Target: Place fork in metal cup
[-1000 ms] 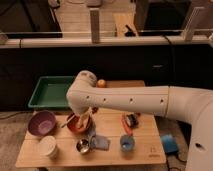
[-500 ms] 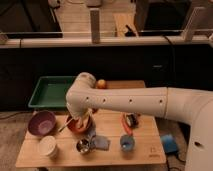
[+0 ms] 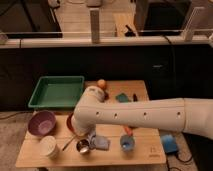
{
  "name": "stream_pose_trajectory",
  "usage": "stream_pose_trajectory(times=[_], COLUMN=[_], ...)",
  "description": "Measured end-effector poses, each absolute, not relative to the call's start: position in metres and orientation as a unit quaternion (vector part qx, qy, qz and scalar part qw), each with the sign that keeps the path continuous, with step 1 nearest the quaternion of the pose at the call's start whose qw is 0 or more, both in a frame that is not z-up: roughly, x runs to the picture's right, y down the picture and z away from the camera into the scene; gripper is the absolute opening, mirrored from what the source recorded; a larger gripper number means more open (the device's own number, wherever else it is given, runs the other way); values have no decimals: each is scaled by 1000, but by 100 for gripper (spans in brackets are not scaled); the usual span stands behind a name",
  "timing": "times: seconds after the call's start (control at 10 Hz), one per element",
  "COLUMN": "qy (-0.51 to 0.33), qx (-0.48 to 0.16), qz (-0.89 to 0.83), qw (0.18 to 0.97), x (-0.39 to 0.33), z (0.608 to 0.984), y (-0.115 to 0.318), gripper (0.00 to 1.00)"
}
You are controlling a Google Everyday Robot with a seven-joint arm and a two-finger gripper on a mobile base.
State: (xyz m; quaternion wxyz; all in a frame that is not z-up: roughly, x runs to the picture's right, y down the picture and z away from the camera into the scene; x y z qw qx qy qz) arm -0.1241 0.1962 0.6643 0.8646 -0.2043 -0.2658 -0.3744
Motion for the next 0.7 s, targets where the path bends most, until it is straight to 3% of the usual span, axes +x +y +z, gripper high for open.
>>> stream_pose_trajectory(times=[0.7], qy=[-285], qx=[-261], qz=[-376], qw=[842], x=[-96], z=[697], y=[210], gripper=[2])
